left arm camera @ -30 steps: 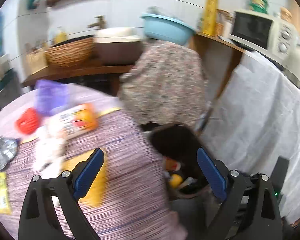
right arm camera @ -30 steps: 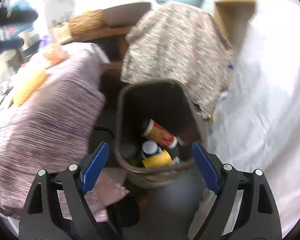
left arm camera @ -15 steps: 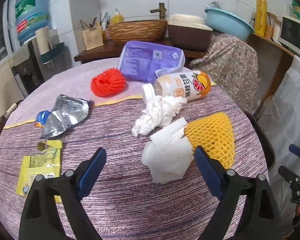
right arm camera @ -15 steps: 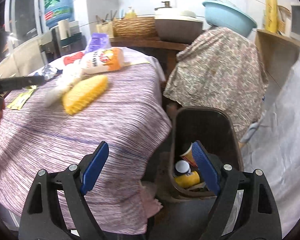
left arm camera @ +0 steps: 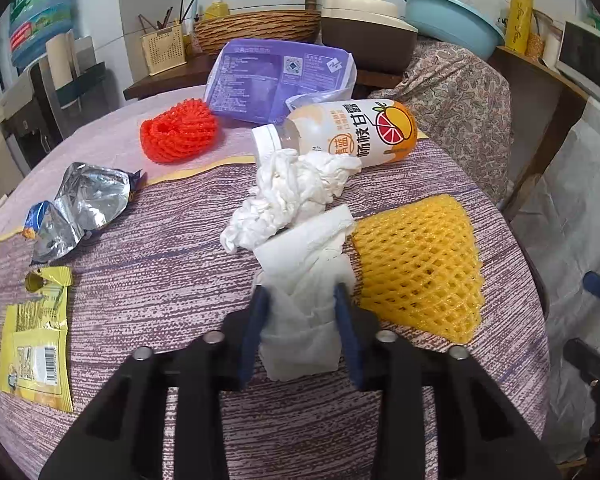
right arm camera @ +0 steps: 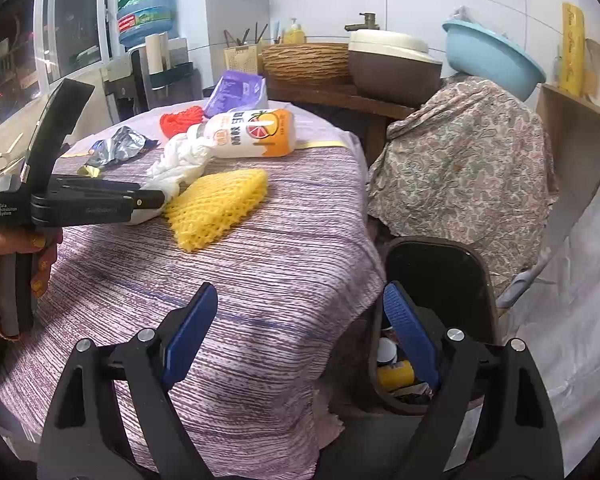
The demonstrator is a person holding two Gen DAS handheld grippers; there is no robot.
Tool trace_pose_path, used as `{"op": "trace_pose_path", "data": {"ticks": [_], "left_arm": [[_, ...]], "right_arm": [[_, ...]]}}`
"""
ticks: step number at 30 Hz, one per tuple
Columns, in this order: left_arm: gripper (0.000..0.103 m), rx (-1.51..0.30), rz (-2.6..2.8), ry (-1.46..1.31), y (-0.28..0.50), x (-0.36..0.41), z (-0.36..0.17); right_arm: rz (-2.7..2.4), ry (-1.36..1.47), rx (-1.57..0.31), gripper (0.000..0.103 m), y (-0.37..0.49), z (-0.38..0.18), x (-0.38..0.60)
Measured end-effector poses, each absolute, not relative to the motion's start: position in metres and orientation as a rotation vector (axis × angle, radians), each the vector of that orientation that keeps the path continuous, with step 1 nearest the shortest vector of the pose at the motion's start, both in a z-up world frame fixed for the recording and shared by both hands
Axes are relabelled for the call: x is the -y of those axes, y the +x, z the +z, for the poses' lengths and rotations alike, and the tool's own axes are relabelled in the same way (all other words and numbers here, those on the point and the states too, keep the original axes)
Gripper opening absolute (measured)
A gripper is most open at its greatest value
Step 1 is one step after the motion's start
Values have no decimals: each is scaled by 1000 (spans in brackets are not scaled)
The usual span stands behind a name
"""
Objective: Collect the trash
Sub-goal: 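Grasp the white tissue with the left tool while the right tool grasps the yellow foam net, then carry tissue and foam net over the bin and open both tools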
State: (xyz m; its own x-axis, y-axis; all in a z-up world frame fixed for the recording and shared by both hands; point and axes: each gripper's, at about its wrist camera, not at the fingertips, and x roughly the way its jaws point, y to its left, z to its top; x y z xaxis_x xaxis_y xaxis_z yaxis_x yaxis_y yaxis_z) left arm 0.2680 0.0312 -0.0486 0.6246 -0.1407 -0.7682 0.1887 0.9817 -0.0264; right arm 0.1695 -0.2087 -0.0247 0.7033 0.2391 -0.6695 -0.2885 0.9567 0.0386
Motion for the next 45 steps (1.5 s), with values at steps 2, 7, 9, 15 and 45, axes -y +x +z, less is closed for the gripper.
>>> {"op": "trace_pose_path", "data": {"ticks": [2, 7, 9, 15, 45], "left_arm": [[18, -883, -196, 36, 268, -36, -46], [14, -861, -193, -6, 258, -48, -35], [14, -839, -199, -26, 250, -53, -26], [14, -783, -185, -53, 223, -64, -8], [14, -779, -149, -116, 203, -85, -18]], "right_arm": [[308, -71, -736, 85, 171, -24, 205], [368, -58, -751, 85, 178, -25, 190], [390, -49, -761, 84, 184, -24, 184], [457, -34, -794, 84, 203, -24, 160], [478, -93, -864, 24, 253, -46, 104]]}}
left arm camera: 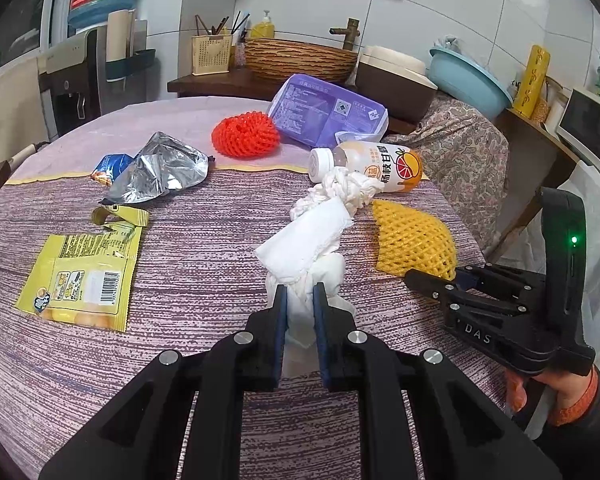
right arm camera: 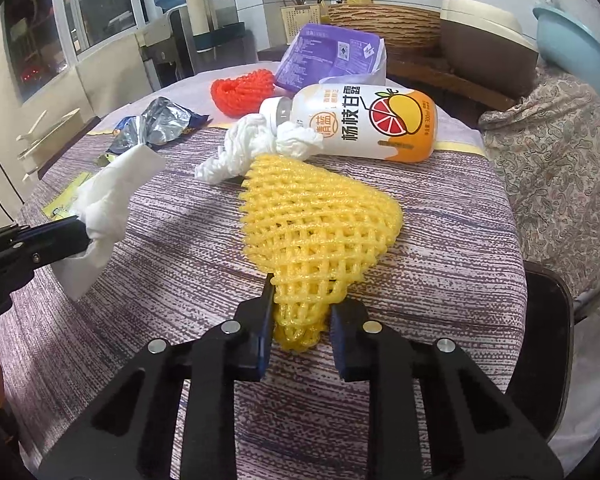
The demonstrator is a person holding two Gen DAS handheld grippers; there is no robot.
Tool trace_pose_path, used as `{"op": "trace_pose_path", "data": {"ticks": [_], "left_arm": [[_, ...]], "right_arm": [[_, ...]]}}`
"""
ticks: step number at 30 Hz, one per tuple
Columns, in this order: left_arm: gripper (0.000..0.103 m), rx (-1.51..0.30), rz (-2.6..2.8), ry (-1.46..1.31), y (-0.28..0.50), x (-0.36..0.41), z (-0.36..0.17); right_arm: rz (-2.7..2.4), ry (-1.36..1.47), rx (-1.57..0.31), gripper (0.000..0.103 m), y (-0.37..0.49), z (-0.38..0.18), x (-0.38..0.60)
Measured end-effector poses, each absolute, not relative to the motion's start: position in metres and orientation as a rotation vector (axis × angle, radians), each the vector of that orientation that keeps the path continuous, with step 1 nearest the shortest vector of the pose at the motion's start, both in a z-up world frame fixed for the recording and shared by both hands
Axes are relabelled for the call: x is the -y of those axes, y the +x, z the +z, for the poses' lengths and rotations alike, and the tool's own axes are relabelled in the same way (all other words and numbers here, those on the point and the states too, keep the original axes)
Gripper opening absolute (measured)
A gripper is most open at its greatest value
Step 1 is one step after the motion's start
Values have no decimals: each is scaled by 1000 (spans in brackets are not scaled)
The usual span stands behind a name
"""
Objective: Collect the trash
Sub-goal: 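Carry tissue and foam net over the bin and open both tools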
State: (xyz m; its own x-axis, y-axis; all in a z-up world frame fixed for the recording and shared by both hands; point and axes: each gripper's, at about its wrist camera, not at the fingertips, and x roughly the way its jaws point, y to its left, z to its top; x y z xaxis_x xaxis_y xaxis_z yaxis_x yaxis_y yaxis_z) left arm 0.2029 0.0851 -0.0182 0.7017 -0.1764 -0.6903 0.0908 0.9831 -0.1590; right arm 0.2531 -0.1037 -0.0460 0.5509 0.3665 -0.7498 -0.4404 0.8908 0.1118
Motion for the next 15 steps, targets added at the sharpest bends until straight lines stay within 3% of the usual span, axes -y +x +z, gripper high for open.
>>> {"op": "trace_pose_path", "data": {"ticks": [15], "left_arm": [[14, -746, -187, -107, 197, -60, -6]], "right_arm": [[479, -81, -765, 23, 223, -22, 125]]}}
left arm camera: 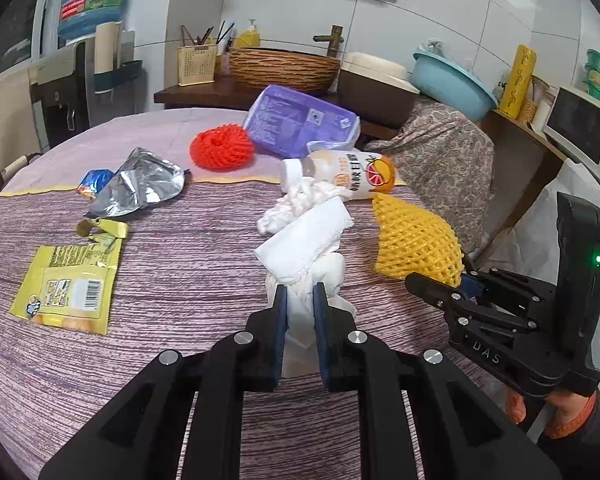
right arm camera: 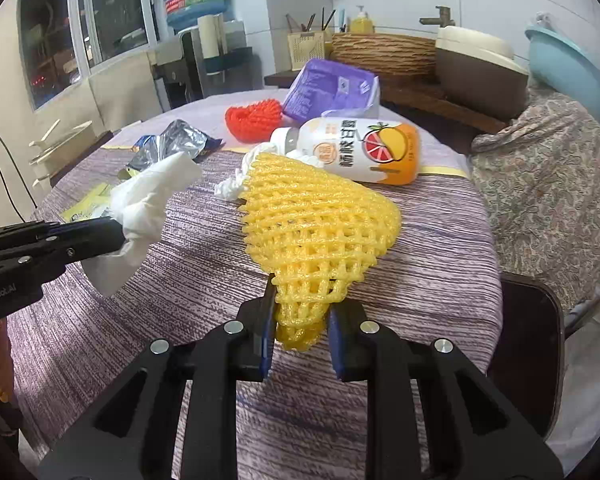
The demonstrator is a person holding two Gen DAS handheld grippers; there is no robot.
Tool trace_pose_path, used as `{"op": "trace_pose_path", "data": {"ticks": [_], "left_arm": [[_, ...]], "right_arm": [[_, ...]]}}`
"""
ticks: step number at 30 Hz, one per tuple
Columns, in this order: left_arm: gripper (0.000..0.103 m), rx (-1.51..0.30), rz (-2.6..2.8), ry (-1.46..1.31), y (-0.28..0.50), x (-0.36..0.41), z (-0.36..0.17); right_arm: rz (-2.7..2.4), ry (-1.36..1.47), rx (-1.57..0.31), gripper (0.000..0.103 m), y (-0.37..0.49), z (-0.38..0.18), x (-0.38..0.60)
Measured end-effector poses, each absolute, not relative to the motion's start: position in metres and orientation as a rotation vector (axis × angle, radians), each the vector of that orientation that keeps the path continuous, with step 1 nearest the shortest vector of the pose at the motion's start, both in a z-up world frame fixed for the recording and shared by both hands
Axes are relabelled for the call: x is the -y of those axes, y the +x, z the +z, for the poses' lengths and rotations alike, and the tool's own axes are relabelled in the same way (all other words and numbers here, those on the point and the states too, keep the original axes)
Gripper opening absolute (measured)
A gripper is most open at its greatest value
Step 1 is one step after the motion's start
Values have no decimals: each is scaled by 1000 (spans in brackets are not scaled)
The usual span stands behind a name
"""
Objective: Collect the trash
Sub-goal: 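Carry tissue and foam net over the bin and open both tools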
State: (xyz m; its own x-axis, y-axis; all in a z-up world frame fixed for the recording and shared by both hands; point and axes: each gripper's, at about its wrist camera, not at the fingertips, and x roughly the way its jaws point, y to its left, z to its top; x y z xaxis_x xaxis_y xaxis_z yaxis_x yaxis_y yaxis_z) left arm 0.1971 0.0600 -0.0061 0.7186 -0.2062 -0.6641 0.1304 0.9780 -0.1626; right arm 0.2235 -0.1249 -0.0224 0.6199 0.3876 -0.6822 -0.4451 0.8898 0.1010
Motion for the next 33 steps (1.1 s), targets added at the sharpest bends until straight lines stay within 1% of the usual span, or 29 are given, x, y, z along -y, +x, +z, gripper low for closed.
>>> {"op": "trace_pose_path", "data": {"ticks": [11, 20, 25, 33], "left_arm": [[14, -724, -281, -58, 200, -4, 3], [14, -727, -425, -27, 211, 70, 3], [14, -739, -519, 4, 216, 120, -1], [14, -772, -594, 50, 223, 178, -21]], "right_arm": [[369, -17, -712, 23, 203, -11, 193], [206, 25, -705, 23, 189, -12, 280], [109, 55, -745, 23, 194, -32, 328], [24, 134, -858, 23, 213, -92, 374]]}}
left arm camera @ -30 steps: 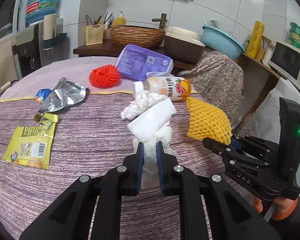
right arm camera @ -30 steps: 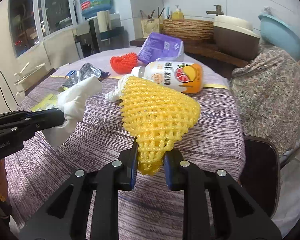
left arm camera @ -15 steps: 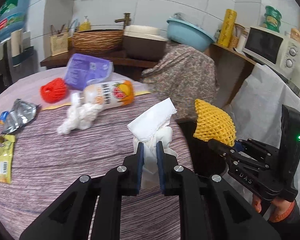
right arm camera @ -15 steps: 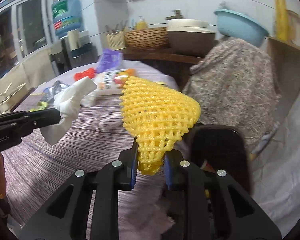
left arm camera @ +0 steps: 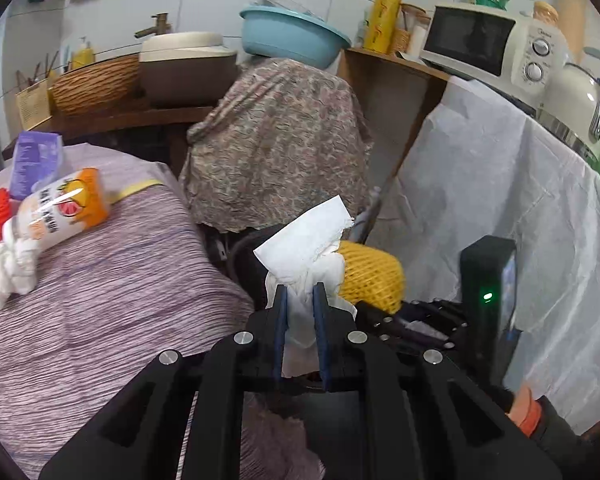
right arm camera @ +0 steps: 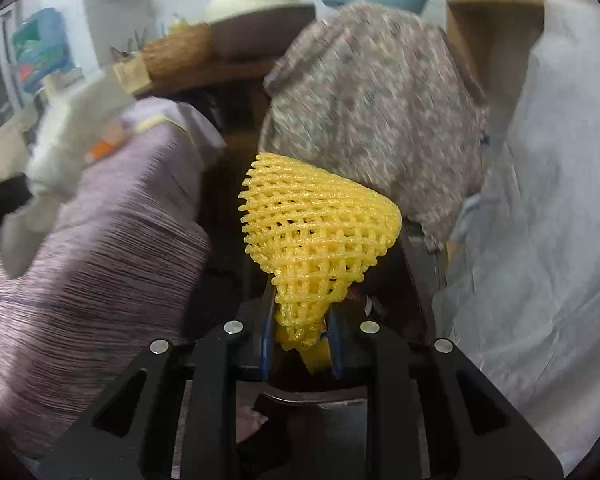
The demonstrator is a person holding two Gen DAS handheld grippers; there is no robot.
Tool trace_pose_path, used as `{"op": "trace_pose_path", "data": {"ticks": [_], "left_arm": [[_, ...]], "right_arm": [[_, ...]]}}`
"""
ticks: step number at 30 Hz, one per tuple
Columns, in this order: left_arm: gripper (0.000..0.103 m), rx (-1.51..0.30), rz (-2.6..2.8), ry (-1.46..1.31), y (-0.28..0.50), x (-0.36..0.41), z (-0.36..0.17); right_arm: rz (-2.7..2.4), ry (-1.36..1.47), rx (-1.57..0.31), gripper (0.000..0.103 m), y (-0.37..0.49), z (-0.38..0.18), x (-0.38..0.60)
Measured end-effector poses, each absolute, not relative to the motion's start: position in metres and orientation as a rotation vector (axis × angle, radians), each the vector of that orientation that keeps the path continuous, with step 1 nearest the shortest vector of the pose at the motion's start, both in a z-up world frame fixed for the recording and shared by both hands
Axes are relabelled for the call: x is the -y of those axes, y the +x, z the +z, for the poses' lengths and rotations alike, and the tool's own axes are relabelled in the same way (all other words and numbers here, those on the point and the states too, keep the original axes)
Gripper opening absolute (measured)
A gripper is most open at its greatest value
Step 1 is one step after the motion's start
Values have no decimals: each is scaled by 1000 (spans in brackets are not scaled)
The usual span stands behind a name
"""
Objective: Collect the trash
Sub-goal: 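Carry tissue and foam net over the bin and open both tools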
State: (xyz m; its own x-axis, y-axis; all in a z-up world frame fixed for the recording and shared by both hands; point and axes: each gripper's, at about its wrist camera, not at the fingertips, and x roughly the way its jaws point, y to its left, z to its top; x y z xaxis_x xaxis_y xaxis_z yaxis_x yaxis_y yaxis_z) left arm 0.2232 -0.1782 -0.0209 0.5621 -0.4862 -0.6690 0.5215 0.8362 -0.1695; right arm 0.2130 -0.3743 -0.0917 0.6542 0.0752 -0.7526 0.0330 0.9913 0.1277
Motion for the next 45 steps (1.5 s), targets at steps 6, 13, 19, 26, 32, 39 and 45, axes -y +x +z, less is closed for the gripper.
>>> {"op": "trace_pose_path", "data": {"ticks": [6, 13, 19, 26, 32, 39, 45], "left_arm": [[14, -815, -604, 85, 231, 211, -43], [14, -866, -591, 104, 241, 225, -66], [14, -921, -576, 89, 258, 234, -83], [14, -995, -586, 116, 272, 264, -108], [14, -1078, -579, 154, 283, 287, -138], [17, -1114, -579, 183, 287, 301, -160], [60, -1075, -566, 170, 284, 302, -158]], "right_arm": [[-2, 178, -920, 23, 228, -139, 382], [-29, 228, -976, 46, 237, -177, 390], [-62, 224, -972, 49, 227, -177, 402], [-159, 221, -898, 53, 195, -150, 429], [-232, 246, -882, 56, 165, -139, 453], [-260, 300, -865, 61, 148, -138, 465], [-275, 315, -866, 61, 142, -140, 469]]}}
